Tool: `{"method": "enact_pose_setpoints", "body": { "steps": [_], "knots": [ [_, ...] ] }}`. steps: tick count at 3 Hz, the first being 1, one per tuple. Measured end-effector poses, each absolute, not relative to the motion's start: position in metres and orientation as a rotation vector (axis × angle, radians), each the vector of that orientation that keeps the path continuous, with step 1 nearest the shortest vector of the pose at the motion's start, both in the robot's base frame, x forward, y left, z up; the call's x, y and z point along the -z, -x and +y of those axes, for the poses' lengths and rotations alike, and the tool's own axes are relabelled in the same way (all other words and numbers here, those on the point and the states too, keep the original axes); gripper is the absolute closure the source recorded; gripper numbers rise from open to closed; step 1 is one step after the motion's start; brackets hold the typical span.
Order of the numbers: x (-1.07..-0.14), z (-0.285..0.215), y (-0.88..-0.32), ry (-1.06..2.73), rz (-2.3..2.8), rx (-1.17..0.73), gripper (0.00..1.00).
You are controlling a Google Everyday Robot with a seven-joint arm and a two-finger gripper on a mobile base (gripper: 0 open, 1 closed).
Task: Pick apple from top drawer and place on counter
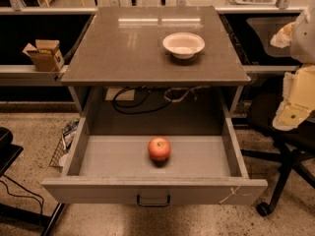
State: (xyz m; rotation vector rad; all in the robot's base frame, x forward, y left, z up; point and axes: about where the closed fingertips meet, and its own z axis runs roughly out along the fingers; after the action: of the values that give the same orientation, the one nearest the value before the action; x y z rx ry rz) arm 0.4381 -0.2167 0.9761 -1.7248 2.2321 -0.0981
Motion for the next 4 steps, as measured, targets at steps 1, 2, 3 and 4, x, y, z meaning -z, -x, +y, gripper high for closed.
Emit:
{"method": "enact_pose_setpoints", "body": {
  "steps": [1, 2, 3, 4],
  "knots": [
    [-0.977, -0.216, -0.439, 1.720, 2.226, 0.101, 0.00],
    [-0.966, -0.209, -0.444, 1.728, 2.194, 0.069, 0.00],
    [-0.934, -0.195, -0.456, 1.742, 2.153, -0.015, 0.00],
    [-0.856, -0.175, -0.478, 1.734, 2.134, -0.152, 0.00]
  ]
}}
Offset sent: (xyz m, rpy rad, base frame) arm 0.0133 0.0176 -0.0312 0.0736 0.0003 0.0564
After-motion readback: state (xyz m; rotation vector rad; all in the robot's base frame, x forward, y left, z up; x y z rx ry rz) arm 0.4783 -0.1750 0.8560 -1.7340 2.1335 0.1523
